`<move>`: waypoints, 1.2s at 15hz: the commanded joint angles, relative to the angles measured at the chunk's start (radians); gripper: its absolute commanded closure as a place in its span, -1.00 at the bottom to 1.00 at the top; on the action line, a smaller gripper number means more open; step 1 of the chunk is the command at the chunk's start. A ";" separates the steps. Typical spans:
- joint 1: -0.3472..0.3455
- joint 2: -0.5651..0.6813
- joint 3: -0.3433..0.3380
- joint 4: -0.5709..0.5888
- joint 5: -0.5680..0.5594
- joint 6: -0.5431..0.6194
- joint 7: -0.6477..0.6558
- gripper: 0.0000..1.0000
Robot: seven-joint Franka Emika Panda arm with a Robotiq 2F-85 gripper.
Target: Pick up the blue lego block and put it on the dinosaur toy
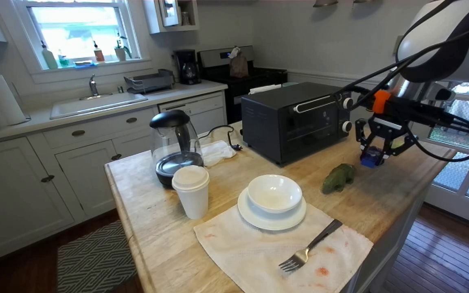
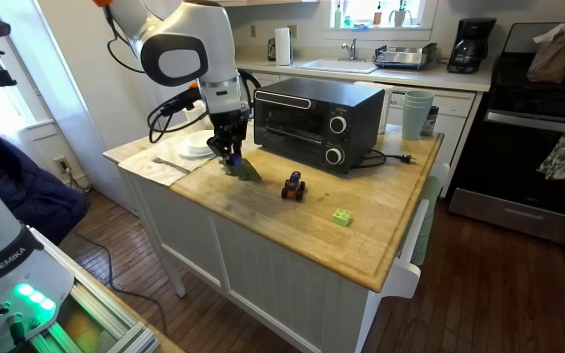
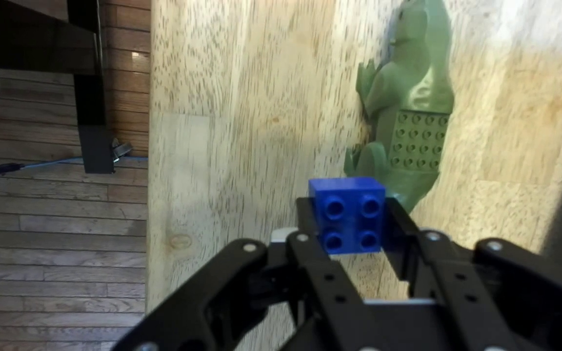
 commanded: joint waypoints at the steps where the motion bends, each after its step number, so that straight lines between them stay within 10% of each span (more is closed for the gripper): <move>1: 0.012 0.029 0.026 0.032 0.077 0.007 -0.031 0.77; 18: 0.038 0.116 0.044 0.112 0.087 0.017 0.036 0.77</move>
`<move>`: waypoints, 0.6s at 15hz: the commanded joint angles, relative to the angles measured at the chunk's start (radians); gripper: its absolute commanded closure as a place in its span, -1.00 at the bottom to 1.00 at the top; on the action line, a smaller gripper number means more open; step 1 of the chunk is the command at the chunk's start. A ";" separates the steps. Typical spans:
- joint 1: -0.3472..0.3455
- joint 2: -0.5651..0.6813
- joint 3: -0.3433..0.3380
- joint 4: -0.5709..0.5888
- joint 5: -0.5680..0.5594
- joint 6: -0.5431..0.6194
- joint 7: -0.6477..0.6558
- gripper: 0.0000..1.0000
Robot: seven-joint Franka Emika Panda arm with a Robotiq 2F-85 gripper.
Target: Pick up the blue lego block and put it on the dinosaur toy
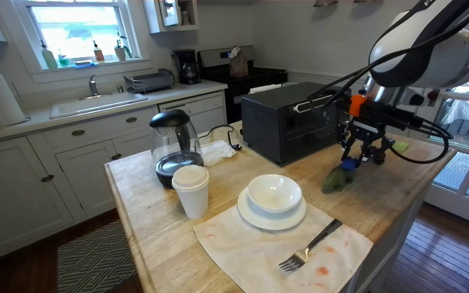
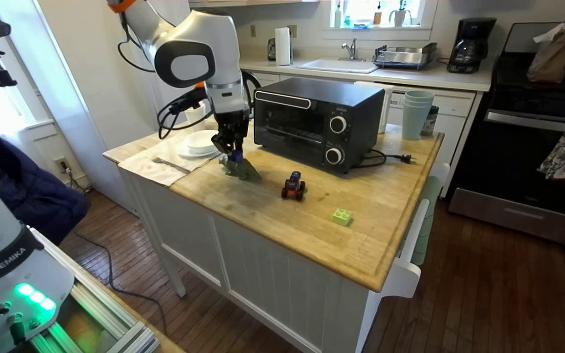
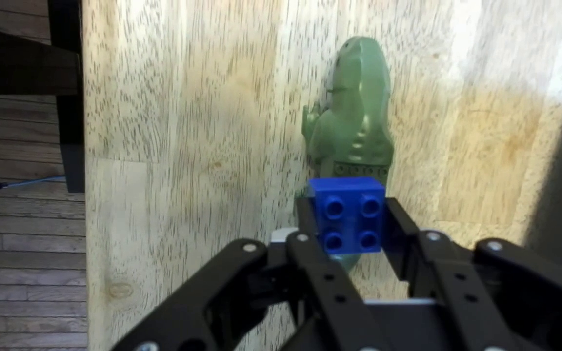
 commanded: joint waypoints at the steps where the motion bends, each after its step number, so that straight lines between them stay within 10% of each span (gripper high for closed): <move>1: 0.017 0.015 0.001 0.014 0.020 0.018 0.029 0.77; 9: 0.020 0.019 0.001 0.012 0.024 0.030 0.041 0.77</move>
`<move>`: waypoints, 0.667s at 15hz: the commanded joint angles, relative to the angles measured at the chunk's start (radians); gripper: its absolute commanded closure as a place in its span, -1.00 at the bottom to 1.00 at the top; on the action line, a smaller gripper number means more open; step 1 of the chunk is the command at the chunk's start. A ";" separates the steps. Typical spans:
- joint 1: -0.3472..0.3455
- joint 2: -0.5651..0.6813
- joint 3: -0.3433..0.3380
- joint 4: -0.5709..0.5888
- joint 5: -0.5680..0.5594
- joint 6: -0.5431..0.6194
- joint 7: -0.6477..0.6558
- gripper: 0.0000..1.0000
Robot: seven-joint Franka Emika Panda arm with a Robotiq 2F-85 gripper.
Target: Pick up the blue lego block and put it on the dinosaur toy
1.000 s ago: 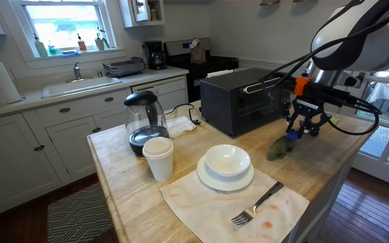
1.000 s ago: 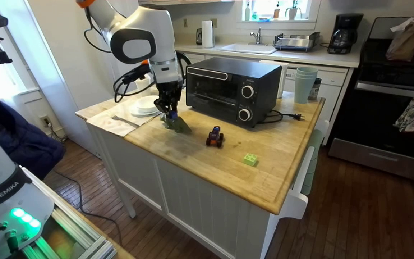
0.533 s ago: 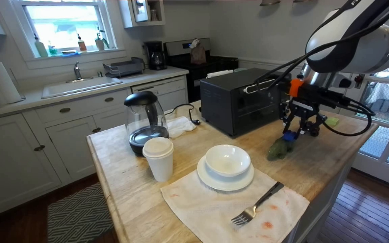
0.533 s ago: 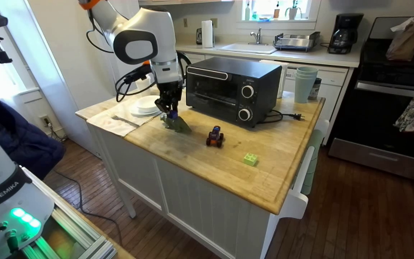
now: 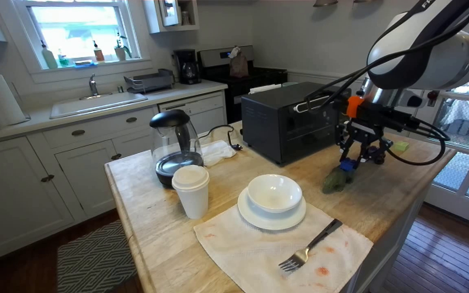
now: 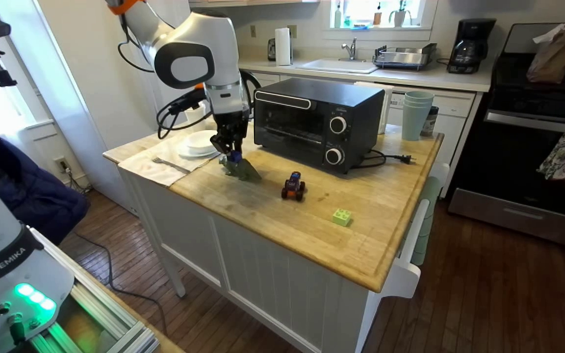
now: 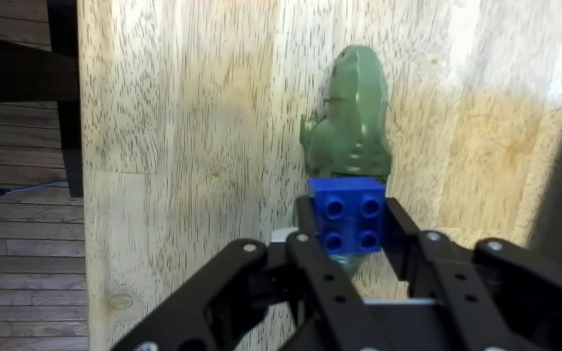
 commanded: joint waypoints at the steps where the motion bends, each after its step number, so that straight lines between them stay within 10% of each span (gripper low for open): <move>1: 0.009 0.012 0.001 0.011 0.025 0.025 0.013 0.77; 10: 0.009 0.016 0.005 0.016 0.029 0.040 0.003 0.77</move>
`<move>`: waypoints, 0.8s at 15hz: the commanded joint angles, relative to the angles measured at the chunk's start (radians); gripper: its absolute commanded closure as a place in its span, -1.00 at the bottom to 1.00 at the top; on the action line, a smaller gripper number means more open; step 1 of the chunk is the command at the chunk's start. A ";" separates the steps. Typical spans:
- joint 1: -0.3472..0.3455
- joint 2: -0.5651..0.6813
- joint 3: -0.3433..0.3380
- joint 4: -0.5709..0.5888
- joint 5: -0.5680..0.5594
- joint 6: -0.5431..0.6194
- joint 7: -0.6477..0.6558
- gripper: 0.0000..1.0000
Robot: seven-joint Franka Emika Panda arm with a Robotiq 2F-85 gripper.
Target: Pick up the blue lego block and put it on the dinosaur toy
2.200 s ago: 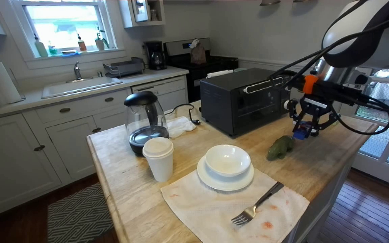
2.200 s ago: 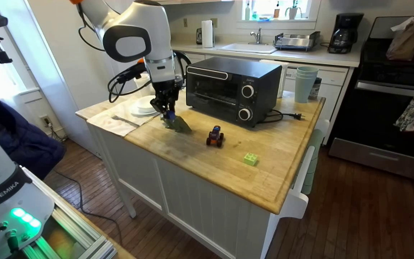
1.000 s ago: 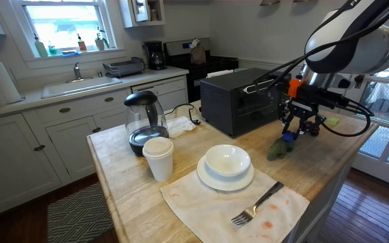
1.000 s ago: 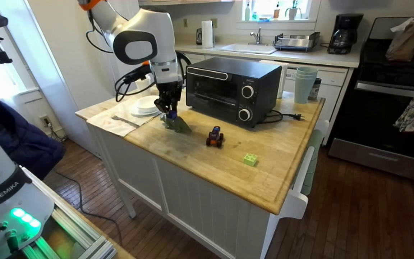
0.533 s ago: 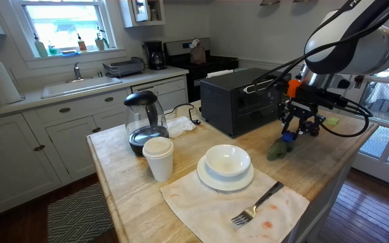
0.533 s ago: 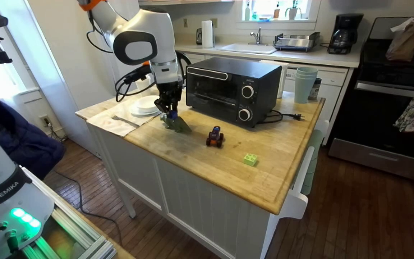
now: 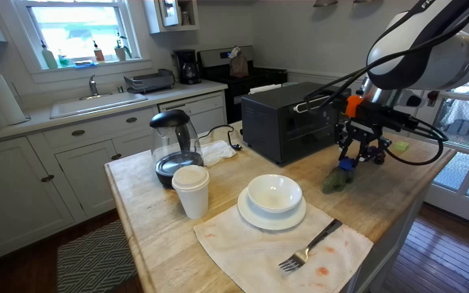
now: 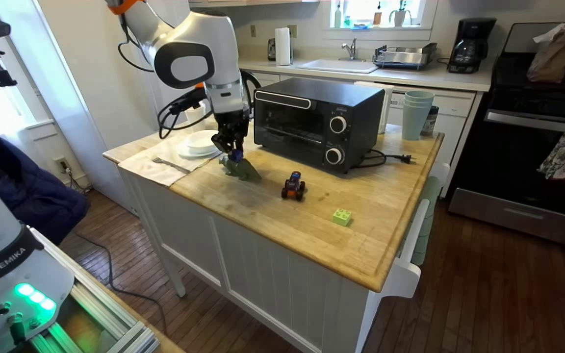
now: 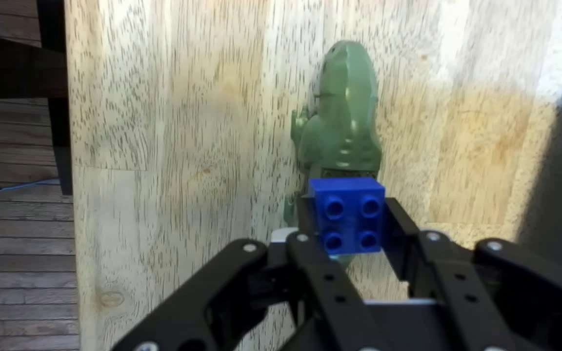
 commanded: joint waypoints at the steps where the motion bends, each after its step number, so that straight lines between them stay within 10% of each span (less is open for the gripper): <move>1: 0.009 0.016 0.005 0.015 0.028 0.023 0.002 0.77; 12: 0.016 0.032 0.010 0.023 0.031 0.026 0.001 0.77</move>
